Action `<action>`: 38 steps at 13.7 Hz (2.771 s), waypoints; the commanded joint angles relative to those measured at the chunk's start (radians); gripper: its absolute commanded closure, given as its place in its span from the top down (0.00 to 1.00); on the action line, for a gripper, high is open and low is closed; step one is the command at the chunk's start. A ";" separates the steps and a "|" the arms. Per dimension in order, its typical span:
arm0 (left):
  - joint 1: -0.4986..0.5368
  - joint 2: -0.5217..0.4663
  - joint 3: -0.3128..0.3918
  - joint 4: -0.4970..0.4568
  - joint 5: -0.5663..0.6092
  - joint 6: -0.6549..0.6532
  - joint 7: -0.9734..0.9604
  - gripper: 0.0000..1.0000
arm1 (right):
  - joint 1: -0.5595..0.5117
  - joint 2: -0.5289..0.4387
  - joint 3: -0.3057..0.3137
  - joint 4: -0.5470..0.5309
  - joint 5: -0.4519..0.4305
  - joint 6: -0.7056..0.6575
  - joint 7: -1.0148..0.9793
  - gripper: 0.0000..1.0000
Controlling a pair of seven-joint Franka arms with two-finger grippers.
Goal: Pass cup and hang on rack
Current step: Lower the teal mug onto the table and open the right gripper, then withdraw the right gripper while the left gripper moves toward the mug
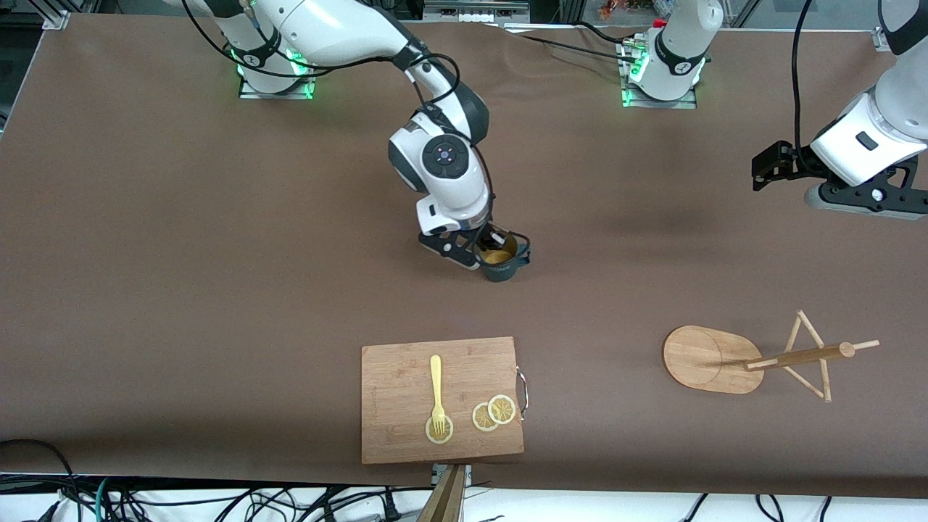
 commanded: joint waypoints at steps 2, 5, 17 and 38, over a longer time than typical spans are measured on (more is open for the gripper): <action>0.003 0.001 -0.002 0.011 -0.022 -0.016 -0.002 1.00 | 0.049 0.050 -0.011 0.065 0.002 -0.013 0.062 0.00; 0.003 0.001 -0.002 0.011 -0.022 -0.016 -0.002 1.00 | 0.087 0.081 -0.011 0.093 0.004 -0.011 0.104 0.00; 0.003 0.001 -0.002 0.014 -0.022 -0.016 -0.002 1.00 | 0.048 0.087 0.004 0.243 0.007 -0.192 0.067 1.00; 0.001 0.001 -0.005 0.015 -0.024 -0.016 -0.003 1.00 | -0.292 -0.192 -0.288 0.260 -0.025 -0.781 -1.226 1.00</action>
